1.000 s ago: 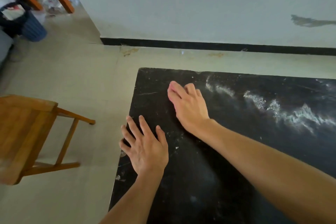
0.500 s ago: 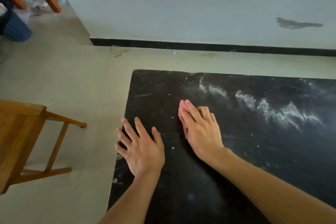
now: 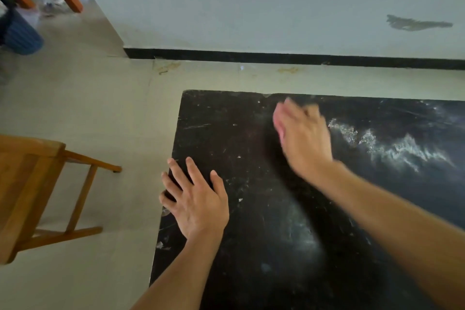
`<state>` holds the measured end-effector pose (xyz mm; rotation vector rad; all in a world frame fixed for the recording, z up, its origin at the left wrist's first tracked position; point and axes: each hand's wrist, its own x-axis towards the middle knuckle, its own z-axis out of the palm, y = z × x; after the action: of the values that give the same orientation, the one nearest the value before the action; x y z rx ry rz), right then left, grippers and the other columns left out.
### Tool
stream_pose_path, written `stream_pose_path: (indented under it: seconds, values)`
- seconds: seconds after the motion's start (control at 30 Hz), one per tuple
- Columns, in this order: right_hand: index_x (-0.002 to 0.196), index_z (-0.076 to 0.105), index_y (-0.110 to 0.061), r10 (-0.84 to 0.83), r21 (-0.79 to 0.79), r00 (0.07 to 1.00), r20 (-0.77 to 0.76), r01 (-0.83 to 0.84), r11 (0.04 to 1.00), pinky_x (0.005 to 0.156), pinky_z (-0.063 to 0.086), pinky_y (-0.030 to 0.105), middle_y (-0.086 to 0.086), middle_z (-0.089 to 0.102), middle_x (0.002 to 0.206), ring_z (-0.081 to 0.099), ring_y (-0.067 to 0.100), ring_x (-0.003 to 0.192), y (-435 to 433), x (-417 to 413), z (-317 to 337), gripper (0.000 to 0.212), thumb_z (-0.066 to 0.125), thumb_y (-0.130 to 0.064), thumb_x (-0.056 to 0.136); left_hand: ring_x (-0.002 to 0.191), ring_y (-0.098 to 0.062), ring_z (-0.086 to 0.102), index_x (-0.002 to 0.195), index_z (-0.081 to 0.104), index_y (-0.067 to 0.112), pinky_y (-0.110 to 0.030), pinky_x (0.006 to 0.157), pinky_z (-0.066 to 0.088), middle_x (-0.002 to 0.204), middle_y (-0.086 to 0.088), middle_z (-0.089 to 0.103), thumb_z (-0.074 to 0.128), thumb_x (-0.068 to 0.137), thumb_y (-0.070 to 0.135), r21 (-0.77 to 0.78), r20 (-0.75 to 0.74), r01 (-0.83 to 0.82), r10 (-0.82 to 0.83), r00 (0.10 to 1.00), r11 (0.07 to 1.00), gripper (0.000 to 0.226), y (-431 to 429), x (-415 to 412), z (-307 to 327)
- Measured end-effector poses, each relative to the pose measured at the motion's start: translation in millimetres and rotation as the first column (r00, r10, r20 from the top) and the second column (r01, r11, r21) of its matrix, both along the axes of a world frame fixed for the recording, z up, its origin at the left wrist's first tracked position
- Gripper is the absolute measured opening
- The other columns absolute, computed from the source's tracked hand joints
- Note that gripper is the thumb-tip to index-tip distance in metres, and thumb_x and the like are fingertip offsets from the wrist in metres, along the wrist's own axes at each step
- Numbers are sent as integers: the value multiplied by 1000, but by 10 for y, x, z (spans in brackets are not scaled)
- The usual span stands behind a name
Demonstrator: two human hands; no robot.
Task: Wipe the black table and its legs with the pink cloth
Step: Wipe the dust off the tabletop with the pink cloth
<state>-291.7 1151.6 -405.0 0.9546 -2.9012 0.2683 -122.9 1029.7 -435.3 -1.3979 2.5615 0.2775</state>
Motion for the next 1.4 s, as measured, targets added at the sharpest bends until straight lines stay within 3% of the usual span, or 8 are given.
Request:
stream_pose_path:
  seconds: [0.13, 0.4, 0.53, 0.7, 0.93, 1.13, 1.3, 1.4]
  values:
    - [140, 46, -9, 41, 69, 999, -35, -39, 997, 77, 48, 44, 9, 50, 140, 49, 32, 100, 223, 251, -231, 52, 54, -10, 88, 143, -37, 12, 149, 16, 21, -57, 109, 23, 159, -13, 7, 22, 95, 53, 0, -27, 1, -1, 1000, 1000, 63, -3, -11, -2]
    - [100, 66, -12, -420, 208, 906, 49, 402, 892, 85, 40, 42, 12, 60, 111, 44, 37, 110, 223, -1447, 79, 23, 52, 0, 87, 142, -37, 16, 149, 19, 19, -57, 108, 24, 158, -14, 11, 20, 95, 53, -32, -19, 6, -7, 1000, 999, 63, 3, 3, -30]
    - [92, 52, -19, -147, -38, 989, 3, 147, 988, 78, 41, 37, 4, 57, 112, 47, 30, 99, 324, -575, 221, 17, 49, -2, 91, 142, -36, 14, 148, 18, 20, -57, 109, 23, 158, -13, 10, 22, 95, 52, -18, -14, 6, -7, 1000, 1000, 63, 10, 2, -30]
    - [134, 53, -18, 267, 4, 963, 27, -268, 964, 78, 46, 40, 0, 49, 143, 45, 28, 102, 262, 246, -249, 56, 66, -3, 82, 143, -36, 14, 148, 20, 20, -58, 109, 23, 158, -13, 11, 25, 95, 52, -19, -21, -6, 5, 1000, 1000, 62, 23, -17, -30]
    - [114, 60, -4, -220, 270, 975, 39, 201, 942, 91, 43, 43, 13, 58, 110, 45, 34, 111, -502, -1189, 140, 24, 55, -8, 91, 142, -36, 16, 149, 20, 20, -56, 109, 23, 158, -13, 12, 20, 95, 53, -53, -21, 7, -8, 1000, 999, 64, 22, -4, -40]
    - [142, 40, -12, 314, 102, 947, 70, -320, 942, 97, 40, 41, 4, 38, 147, 38, 32, 119, -387, -16, -86, 53, 49, -2, 91, 144, -36, 13, 149, 16, 22, -56, 111, 21, 159, -12, 7, 3, 87, 57, -42, -19, 8, -9, 1000, 999, 72, 23, -8, -3]
    - [119, 61, -8, -212, 281, 969, 129, 170, 945, 93, 44, 44, 14, 59, 120, 45, 37, 117, -493, -1064, -29, 30, 52, -6, 90, 142, -36, 15, 149, 17, 20, -56, 109, 24, 159, -13, 9, 18, 95, 53, -35, -23, -2, 2, 1000, 999, 63, 15, -5, -24]
    - [98, 64, -9, -218, 222, 975, 50, 202, 954, 80, 42, 39, 12, 61, 106, 47, 34, 104, -161, -994, 126, 15, 53, -3, 90, 143, -37, 13, 150, 14, 21, -56, 109, 24, 159, -13, 7, 19, 95, 53, -20, -6, 9, -9, 1000, 1000, 64, -15, -7, -26]
